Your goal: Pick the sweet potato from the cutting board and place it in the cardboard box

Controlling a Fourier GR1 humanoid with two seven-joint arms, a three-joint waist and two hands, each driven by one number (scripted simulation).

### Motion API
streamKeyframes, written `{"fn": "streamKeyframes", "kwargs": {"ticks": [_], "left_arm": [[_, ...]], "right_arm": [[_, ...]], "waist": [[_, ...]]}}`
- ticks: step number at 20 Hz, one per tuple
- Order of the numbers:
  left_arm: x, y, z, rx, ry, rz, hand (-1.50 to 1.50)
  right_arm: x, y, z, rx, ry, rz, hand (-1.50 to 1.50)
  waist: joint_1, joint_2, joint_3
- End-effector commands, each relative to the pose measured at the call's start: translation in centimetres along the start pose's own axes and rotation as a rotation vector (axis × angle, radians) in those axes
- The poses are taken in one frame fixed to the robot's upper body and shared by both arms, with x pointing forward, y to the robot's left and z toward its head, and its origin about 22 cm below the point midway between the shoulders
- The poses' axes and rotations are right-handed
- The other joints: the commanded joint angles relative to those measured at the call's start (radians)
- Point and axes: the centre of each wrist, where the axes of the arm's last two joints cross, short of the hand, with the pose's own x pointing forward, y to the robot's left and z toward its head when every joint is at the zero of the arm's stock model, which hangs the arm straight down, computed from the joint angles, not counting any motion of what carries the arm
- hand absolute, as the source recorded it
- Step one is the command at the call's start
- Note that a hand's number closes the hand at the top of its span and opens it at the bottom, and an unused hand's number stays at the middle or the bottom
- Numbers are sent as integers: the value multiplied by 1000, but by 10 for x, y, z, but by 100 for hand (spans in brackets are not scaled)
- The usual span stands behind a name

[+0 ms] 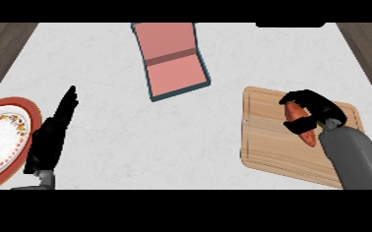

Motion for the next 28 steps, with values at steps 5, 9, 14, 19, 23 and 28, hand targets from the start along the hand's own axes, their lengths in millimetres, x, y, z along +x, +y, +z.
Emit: {"fn": "streamKeyframes", "kwargs": {"ticks": [5, 9, 14, 19, 23, 28], "left_arm": [[-8, 4, 2, 13, 5, -10, 0], [8, 1, -12, -17, -9, -21, 0], [26, -22, -13, -115, -108, -6, 0], [38, -28, -19, -135, -140, 7, 0], [36, -35, -20, -142, -127, 8, 0], [30, -36, -20, -128, -101, 17, 0]], "right_arm": [[-4, -5, 6, -220, -15, 96, 150], [33, -25, -9, -255, -209, 200, 150], [108, -72, 9, -236, -629, 483, 150], [114, -117, 14, -265, -850, 588, 150], [117, -150, 16, -316, -981, 563, 150], [118, -166, 11, -230, -1273, 337, 150]], "waist": [[-2, 1, 2], [27, 12, 4], [194, 61, 8], [192, 72, 11], [185, 76, 9], [163, 68, 9]]}}
